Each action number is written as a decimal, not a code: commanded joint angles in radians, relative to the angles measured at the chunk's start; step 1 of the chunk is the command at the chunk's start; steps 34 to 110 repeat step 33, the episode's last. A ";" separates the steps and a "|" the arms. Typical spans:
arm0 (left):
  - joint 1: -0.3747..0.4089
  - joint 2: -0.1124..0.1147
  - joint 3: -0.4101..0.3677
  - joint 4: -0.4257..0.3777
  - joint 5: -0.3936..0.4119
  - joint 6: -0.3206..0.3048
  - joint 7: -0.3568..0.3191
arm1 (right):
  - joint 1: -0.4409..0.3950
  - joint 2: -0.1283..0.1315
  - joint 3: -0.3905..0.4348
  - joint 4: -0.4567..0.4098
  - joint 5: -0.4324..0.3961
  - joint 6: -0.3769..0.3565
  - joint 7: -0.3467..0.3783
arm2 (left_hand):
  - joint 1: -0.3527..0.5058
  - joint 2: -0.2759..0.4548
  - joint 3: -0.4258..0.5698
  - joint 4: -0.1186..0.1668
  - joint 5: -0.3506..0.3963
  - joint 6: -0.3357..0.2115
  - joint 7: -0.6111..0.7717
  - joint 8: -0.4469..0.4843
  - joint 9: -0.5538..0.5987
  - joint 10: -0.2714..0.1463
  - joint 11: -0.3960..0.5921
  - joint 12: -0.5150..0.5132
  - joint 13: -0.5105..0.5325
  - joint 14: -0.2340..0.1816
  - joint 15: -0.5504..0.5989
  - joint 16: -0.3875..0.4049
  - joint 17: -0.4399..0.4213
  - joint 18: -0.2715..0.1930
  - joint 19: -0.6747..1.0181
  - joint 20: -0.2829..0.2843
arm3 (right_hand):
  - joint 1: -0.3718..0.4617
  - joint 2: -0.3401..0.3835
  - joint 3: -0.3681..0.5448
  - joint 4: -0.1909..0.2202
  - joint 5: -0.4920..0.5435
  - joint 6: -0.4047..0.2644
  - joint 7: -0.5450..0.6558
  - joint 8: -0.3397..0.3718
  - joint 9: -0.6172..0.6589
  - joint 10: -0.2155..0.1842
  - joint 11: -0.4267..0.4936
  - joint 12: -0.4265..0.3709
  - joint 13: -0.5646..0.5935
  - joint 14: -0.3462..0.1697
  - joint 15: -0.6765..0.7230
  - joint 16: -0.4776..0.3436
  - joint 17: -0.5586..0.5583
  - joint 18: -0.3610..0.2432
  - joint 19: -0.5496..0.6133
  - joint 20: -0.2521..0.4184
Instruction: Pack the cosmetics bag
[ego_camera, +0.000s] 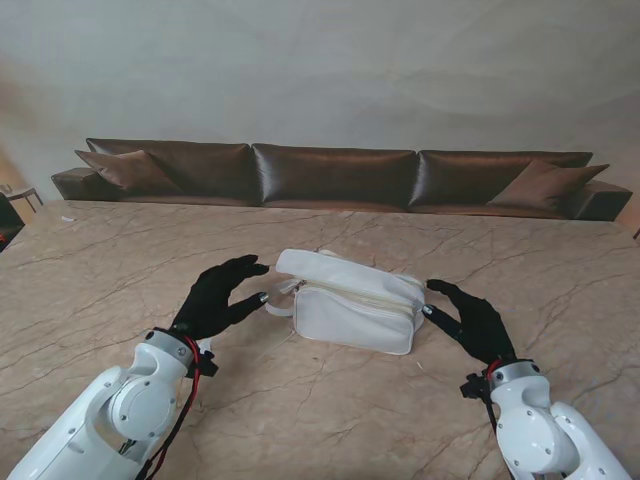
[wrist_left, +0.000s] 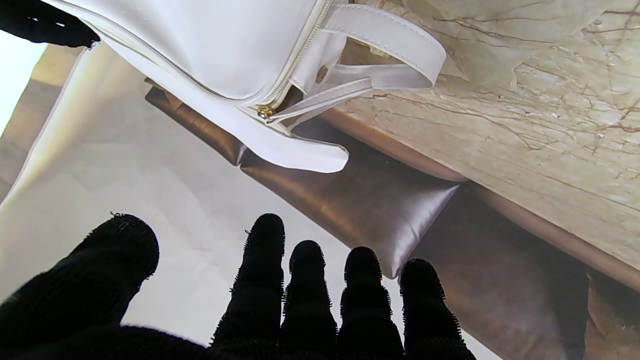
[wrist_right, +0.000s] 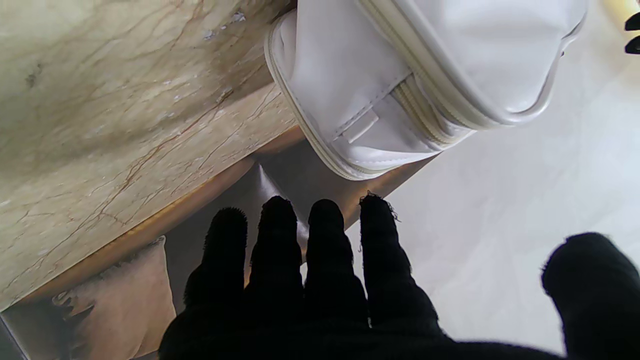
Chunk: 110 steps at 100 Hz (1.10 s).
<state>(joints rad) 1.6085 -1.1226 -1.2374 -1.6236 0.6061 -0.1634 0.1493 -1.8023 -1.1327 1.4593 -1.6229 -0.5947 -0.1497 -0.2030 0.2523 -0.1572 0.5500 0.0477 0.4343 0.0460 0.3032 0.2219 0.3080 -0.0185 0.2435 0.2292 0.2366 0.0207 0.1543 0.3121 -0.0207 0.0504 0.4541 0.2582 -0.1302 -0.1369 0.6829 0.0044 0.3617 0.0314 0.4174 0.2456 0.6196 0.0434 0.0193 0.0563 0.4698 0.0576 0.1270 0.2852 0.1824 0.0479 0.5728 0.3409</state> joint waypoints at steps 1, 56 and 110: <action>0.004 -0.005 0.002 -0.005 -0.001 0.004 -0.001 | 0.005 -0.005 -0.008 0.003 0.001 -0.009 0.000 | -0.027 0.038 -0.010 0.031 0.014 0.004 -0.017 -0.006 0.012 0.005 -0.016 -0.016 -0.003 -0.005 -0.008 -0.007 -0.011 -0.018 -0.016 -0.019 | -0.029 -0.014 -0.011 -0.011 0.021 -0.026 0.008 -0.023 0.037 -0.013 -0.019 -0.001 0.004 -0.048 0.007 -0.011 -0.007 -0.020 0.004 -0.008; 0.011 -0.005 0.001 -0.008 0.002 0.011 0.001 | 0.018 -0.002 -0.022 0.010 0.004 -0.025 0.013 | -0.025 0.037 -0.006 0.030 0.015 0.005 -0.014 -0.004 0.013 0.004 -0.015 -0.015 -0.002 -0.009 -0.012 -0.005 -0.010 -0.013 -0.020 -0.019 | -0.019 -0.014 -0.013 -0.013 0.020 -0.025 0.013 -0.024 0.038 -0.016 -0.020 0.000 0.003 -0.053 0.008 -0.011 -0.010 -0.018 0.016 -0.019; 0.011 -0.005 0.001 -0.008 0.002 0.011 0.001 | 0.018 -0.002 -0.022 0.010 0.004 -0.025 0.013 | -0.025 0.037 -0.006 0.030 0.015 0.005 -0.014 -0.004 0.013 0.004 -0.015 -0.015 -0.002 -0.009 -0.012 -0.005 -0.010 -0.013 -0.020 -0.019 | -0.019 -0.014 -0.013 -0.013 0.020 -0.025 0.013 -0.024 0.038 -0.016 -0.020 0.000 0.003 -0.053 0.008 -0.011 -0.010 -0.018 0.016 -0.019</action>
